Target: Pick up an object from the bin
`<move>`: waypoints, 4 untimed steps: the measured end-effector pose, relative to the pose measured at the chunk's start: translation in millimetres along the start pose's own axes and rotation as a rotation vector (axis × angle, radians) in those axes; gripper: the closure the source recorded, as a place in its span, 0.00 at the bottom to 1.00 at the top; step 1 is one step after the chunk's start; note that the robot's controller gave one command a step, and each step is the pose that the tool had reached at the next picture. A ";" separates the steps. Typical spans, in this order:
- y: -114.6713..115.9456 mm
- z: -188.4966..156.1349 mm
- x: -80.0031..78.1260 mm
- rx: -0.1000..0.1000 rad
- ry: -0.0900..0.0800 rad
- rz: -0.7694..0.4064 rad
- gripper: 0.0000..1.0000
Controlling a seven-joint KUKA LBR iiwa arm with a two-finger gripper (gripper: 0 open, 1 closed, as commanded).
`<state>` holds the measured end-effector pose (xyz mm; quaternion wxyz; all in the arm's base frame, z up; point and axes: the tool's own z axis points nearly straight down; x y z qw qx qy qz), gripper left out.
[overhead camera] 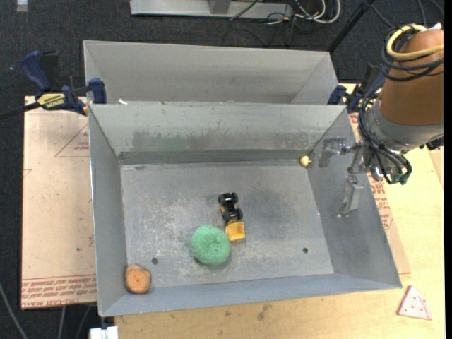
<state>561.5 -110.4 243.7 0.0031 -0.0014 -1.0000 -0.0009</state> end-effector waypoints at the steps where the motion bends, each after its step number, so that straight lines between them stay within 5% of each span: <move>1: 0.5 -4.7 -1.4 0.002 -0.008 -0.003 0.00; 2: 40.3 42.7 -19.2 0.004 -0.016 -0.005 0.00; 3: 65.2 65.6 -13.6 -0.001 0.000 -0.053 0.00; 4: 88.6 94.2 -34.5 0.003 -0.013 -0.069 0.00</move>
Offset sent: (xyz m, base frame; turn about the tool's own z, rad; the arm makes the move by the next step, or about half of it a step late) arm 0.0307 0.0785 -0.0896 -0.0129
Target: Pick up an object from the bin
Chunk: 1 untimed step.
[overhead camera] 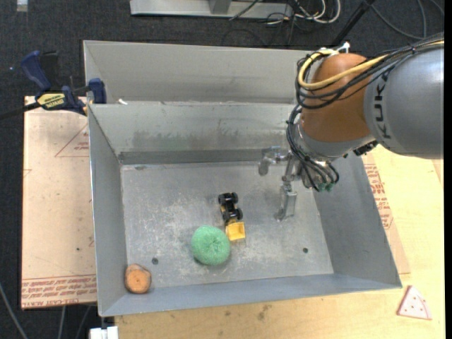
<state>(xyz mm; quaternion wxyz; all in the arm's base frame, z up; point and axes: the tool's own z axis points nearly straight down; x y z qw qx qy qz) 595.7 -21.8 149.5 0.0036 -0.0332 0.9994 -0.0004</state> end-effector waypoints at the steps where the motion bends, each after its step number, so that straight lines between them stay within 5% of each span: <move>1: 22.2 53.0 -28.1 -0.001 -0.002 -0.052 0.00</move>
Offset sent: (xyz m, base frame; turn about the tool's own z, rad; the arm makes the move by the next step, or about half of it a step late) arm -0.0012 0.0438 -0.0704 -0.2508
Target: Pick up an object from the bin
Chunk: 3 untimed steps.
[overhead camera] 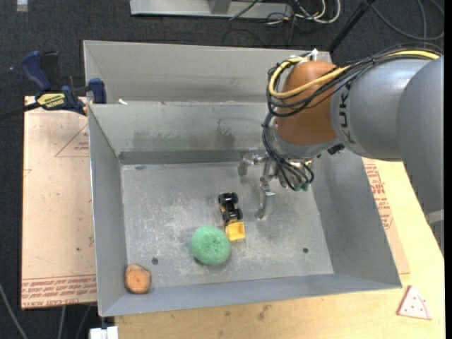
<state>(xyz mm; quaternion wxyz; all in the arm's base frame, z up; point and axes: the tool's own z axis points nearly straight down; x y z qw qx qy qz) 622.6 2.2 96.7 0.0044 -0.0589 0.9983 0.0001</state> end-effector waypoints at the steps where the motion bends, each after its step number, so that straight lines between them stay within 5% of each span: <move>1: 11.5 27.0 3.2 -0.003 0.010 -0.093 0.00; 2: 49.5 25.5 21.9 -0.001 0.007 -0.193 0.00; 3: 83.3 25.5 1.7 -0.003 0.004 -0.352 1.00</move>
Offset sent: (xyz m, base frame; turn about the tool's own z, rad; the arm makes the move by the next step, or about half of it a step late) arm -0.0361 0.0603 -0.0267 -0.2145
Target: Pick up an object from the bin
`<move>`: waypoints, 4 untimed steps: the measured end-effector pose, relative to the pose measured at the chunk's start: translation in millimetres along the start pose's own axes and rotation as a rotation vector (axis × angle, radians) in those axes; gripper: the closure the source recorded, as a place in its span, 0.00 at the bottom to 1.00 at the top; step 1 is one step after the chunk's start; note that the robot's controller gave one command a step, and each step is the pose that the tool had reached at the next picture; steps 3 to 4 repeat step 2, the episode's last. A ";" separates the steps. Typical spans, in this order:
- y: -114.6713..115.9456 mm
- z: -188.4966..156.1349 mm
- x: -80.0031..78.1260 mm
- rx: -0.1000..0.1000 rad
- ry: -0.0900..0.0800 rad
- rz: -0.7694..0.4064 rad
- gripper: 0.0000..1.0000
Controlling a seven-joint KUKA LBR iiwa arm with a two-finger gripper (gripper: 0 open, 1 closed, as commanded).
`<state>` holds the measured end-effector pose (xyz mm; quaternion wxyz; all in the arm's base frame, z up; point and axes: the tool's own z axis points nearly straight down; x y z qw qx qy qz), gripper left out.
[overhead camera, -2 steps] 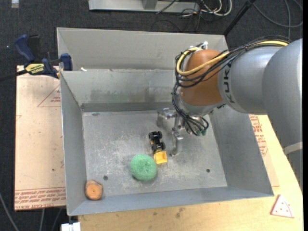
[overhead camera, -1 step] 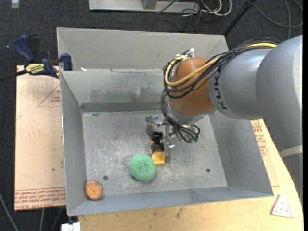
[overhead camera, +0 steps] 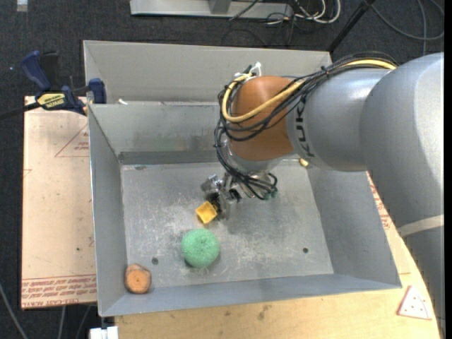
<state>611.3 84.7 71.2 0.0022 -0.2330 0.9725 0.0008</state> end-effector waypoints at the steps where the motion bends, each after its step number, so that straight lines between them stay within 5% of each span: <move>1: 0.0 0.0 0.0 0.000 0.000 0.000 1.00; 2: -0.8 -141.4 34.0 0.001 0.000 -0.026 1.00; 4: -0.8 -141.4 34.0 0.001 0.000 -0.026 1.00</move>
Offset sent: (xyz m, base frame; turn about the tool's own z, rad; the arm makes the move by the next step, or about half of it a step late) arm -0.0317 -0.0169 0.1408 -0.0286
